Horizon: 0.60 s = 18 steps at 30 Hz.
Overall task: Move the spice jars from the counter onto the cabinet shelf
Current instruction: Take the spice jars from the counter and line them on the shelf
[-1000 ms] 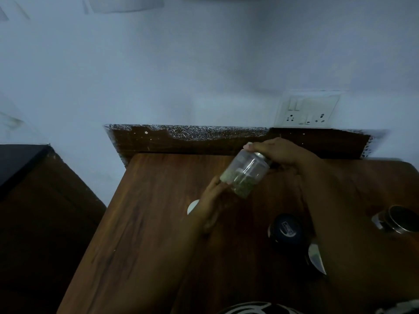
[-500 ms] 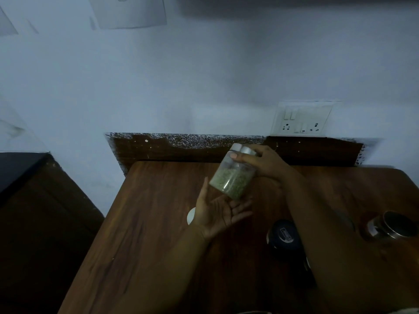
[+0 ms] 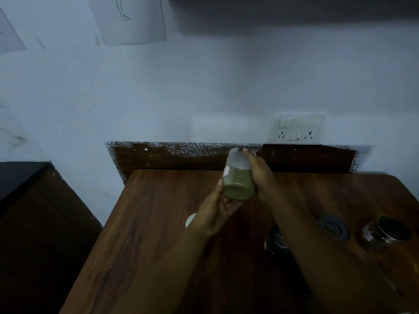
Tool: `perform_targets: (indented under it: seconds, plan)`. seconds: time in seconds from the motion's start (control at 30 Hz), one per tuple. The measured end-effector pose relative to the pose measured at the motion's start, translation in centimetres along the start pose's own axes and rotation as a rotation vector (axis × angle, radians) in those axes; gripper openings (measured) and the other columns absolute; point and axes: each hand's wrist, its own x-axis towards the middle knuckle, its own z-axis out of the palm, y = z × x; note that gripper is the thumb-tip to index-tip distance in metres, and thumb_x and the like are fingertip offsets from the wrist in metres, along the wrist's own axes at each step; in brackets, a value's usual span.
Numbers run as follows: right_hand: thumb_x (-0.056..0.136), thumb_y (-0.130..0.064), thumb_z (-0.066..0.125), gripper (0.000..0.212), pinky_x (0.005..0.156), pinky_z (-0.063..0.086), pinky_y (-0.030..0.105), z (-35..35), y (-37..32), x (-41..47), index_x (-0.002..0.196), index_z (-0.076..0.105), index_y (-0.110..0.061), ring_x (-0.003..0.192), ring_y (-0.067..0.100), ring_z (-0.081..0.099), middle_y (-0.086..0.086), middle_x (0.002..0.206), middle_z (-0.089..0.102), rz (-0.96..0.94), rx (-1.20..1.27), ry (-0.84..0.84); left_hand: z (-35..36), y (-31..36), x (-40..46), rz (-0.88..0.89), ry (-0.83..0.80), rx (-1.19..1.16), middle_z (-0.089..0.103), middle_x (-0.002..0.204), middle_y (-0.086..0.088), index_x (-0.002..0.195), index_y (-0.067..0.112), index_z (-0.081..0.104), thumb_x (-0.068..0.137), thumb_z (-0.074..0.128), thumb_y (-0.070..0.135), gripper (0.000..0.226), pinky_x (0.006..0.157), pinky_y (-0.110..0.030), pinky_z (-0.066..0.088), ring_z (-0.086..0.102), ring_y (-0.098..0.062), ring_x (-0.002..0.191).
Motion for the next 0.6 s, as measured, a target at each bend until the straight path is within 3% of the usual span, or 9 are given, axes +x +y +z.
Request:
perform_targets:
  seconds: [0.07,0.13,0.2,0.27,0.33,0.47,0.6]
  plan:
    - [0.095,-0.05,0.049,0.058,0.077,0.054,0.042,0.0,-0.4,-0.4,0.119,0.059,0.002,0.091,0.035,0.066,0.029,0.113,0.064,-0.075,0.035,0.015,0.9,0.1,-0.3,0.184,0.079,0.202,0.071,0.114,-0.007,0.125,0.011,0.053,0.079,0.073,0.034,0.055,0.082,-0.027,0.057,0.066,-0.025,0.109]
    - [0.098,-0.046,0.043,0.051,0.077,0.055,0.047,0.3,-0.9,-1.0,0.113,0.063,-0.002,0.089,0.036,0.067,0.024,0.107,0.068,-0.1,0.097,0.025,1.5,0.4,-0.4,0.321,0.138,0.35,0.069,0.111,-0.003,0.124,0.018,0.053,0.071,0.08,0.03,0.061,0.08,-0.026,0.057,0.067,-0.021,0.105]
    - [0.098,-0.046,0.044,0.048,0.082,0.054,0.051,0.8,-1.3,-1.6,0.115,0.062,-0.004,0.093,0.038,0.068,0.022,0.108,0.069,-0.095,0.121,-0.015,2.1,1.1,-1.0,0.273,0.052,0.273,0.062,0.124,-0.008,0.135,0.02,0.043,0.074,0.079,0.032,0.071,0.092,-0.037,0.055,0.062,-0.027,0.115]
    - [0.098,-0.046,0.047,0.052,0.083,0.055,0.054,1.2,-1.4,-1.9,0.123,0.056,-0.002,0.1,0.041,0.066,0.024,0.114,0.065,-0.088,0.094,-0.038,2.3,1.8,-1.2,0.154,-0.085,0.028,0.055,0.135,-0.013,0.143,0.019,0.035,0.08,0.07,0.031,0.072,0.103,-0.052,0.045,0.056,-0.032,0.121]
    - [0.097,-0.047,0.048,0.052,0.078,0.057,0.046,1.1,-1.7,-2.4,0.126,0.054,-0.004,0.102,0.039,0.066,0.021,0.117,0.065,-0.073,0.087,-0.015,2.0,2.3,-1.5,0.083,-0.193,-0.137,0.053,0.136,-0.016,0.145,0.02,0.036,0.08,0.061,0.02,0.07,0.103,-0.052,0.042,0.055,-0.034,0.119]
    - [0.098,-0.05,0.042,0.048,0.089,0.055,0.049,0.1,-3.3,-2.7,0.12,0.06,-0.012,0.099,0.033,0.068,0.016,0.113,0.069,-0.051,0.117,-0.068,2.9,3.1,-2.4,0.15,-0.206,0.092,0.056,0.136,-0.008,0.149,0.033,0.029,0.08,0.066,0.009,0.082,0.099,-0.039,0.049,0.057,-0.025,0.123]
    - [0.095,-0.055,0.043,0.06,0.085,0.056,0.044,-1.4,-4.7,-4.2,0.125,0.061,-0.007,0.098,0.03,0.069,0.018,0.116,0.069,0.026,0.329,-0.289,3.8,4.5,-3.2,0.268,-0.177,0.241,0.069,0.117,-0.002,0.15,0.03,0.03,0.073,0.08,0.011,0.093,0.102,-0.042,0.048,0.063,-0.02,0.115]
